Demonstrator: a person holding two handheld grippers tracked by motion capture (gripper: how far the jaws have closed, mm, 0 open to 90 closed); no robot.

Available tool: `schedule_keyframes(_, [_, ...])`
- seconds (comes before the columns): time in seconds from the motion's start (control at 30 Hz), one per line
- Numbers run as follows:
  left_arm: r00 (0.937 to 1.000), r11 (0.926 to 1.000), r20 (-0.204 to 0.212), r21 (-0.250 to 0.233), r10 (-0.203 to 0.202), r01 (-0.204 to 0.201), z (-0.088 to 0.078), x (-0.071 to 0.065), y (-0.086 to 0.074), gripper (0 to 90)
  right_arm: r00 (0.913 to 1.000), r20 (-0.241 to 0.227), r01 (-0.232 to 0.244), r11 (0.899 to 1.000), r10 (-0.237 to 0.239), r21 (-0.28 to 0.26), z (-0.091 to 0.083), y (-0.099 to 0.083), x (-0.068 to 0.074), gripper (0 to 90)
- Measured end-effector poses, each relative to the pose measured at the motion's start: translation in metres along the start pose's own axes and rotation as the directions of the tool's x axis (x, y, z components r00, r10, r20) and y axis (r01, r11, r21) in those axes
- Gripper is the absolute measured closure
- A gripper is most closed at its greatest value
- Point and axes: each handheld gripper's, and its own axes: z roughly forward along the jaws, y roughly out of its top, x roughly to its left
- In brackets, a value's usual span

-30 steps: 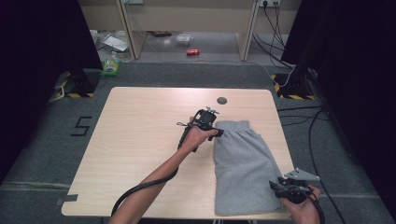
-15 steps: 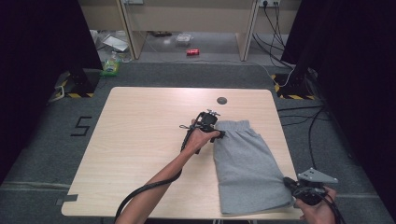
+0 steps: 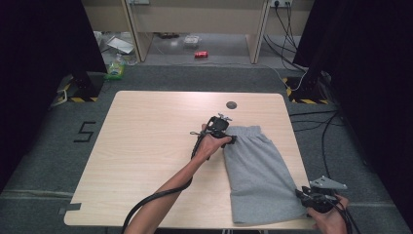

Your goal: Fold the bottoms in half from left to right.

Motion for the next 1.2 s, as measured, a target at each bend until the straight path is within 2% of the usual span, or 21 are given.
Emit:
schedule_keyframes(0.07, [1.0, 1.0, -0.002, 0.002, 0.004, -0.004, 0.002, 0.001, 0.0, 38.3, 0.9999, -0.002, 0.014, 1.0, -0.014, -0.009, 0.001, 0.005, 0.002, 62.6])
schedule_keyframes(0.17, [1.0, 1.0, -0.002, 0.009, -0.002, 0.002, 0.005, 0.001, -0.001, 38.0, 0.9999, -0.004, 0.009, 1.0, -0.009, -0.017, 0.007, 0.012, 0.003, 60.5])
schedule_keyframes(0.3, [0.9997, 0.9995, -0.022, 0.031, 0.008, -0.007, 0.013, 0.003, -0.004, 36.7, 0.9999, -0.006, 0.011, 1.0, -0.011, 0.008, 0.018, 0.016, 0.002, 60.1])
schedule_keyframes(0.37, [0.9998, 0.9991, -0.021, 0.042, -0.005, 0.006, 0.02, 0.005, -0.007, 36.0, 0.9999, -0.008, 0.011, 1.0, -0.011, 0.029, 0.023, 0.014, 0.001, 59.9])
schedule_keyframes(0.43, [0.9996, 0.9994, -0.028, 0.034, 0.003, -0.003, 0.022, 0.003, -0.006, 35.1, 0.9999, -0.01, -0.001, 0.999, 0.002, 0.04, 0.026, 0.01, 0.0, 59.2])
schedule_keyframes(0.57, [0.9993, 0.9995, -0.031, 0.025, 0.019, -0.018, 0.017, 0.001, -0.003, 35.4, 0.9992, -0.023, -0.032, 0.999, 0.032, 0.022, 0.024, 0.007, -0.004, 55.8])
schedule_keyframes(0.63, [0.9995, 0.9997, -0.027, 0.019, 0.013, -0.012, 0.015, 0.002, -0.002, 34.5, 0.9985, -0.028, -0.048, 0.999, 0.048, 0.012, 0.023, 0.007, -0.004, 54.8])
schedule_keyframes(0.73, [0.9997, 0.9998, -0.02, 0.01, 0.016, -0.016, 0.011, 0.002, -0.001, 34.0, 0.9988, -0.031, -0.037, 0.999, 0.037, 0.004, 0.022, 0.008, -0.002, 52.7])
schedule_keyframes(0.9, [0.9999, 0.9999, 0.001, -0.003, -0.011, 0.011, 0.008, 0.005, 0.0, 32.7, 0.9992, -0.027, -0.03, 0.999, 0.03, -0.016, 0.019, 0.014, 0.003, 49.2])
schedule_keyframes(0.97, [1.0, 0.9999, 0.0, -0.004, -0.01, 0.01, 0.008, 0.005, 0.0, 32.5, 0.9994, -0.03, -0.017, 0.999, 0.016, -0.032, 0.014, 0.016, 0.009, 47.9])
schedule_keyframes(1.07, [0.9999, 0.9999, -0.013, 0.006, 0.01, -0.01, 0.01, 0.005, 0.001, 33.1, 0.9984, -0.054, 0.013, 0.998, -0.016, -0.059, 0.005, 0.02, 0.026, 47.5])
schedule_keyframes(1.13, [0.9999, 0.9999, -0.01, 0.009, 0.012, -0.012, 0.012, 0.003, 0.002, 36.7, 0.9952, -0.091, 0.028, 0.996, -0.035, -0.086, 0.001, 0.023, 0.041, 47.4])
schedule_keyframes(1.2, [0.9999, 0.9999, -0.01, 0.01, 0.013, -0.013, 0.014, 0.001, 0.002, 38.8, 0.988, -0.149, 0.023, 0.994, -0.04, -0.108, -0.002, 0.025, 0.057, 47.4])
